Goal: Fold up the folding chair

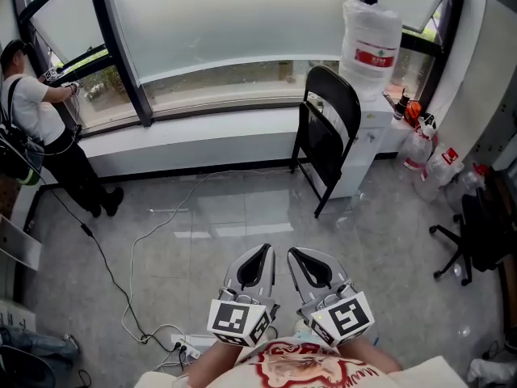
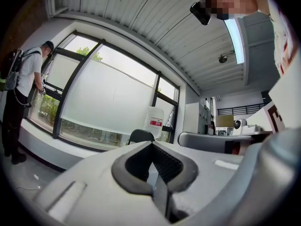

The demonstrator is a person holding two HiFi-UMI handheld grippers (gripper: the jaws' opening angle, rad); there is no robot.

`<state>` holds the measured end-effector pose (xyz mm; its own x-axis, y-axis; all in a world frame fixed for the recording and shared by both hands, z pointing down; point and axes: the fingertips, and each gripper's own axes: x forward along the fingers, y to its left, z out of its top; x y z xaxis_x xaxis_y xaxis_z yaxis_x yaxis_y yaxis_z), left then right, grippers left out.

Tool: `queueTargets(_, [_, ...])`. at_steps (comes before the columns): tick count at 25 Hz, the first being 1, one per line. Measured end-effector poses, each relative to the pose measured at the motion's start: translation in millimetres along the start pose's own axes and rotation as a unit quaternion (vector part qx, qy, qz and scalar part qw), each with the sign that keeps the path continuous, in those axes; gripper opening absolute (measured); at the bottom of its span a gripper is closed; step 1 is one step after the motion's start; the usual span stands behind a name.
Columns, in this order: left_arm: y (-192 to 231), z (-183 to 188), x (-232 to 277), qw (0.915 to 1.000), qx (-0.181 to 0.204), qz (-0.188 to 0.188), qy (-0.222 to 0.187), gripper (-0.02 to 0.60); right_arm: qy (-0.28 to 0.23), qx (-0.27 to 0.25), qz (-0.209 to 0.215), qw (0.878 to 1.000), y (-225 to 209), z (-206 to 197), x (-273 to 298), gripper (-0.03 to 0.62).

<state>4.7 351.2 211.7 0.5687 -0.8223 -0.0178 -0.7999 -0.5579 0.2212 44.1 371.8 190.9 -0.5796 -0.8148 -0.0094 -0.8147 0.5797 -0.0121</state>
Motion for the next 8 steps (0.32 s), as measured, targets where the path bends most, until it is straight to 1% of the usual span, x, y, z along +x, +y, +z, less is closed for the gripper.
queueTargets(8, [5.6, 2.0, -1.3, 0.9999, -0.012, -0.005, 0.003, 0.003, 0.001, -0.001, 0.001, 1.0, 4.3, 1.1, 7.6, 0.025])
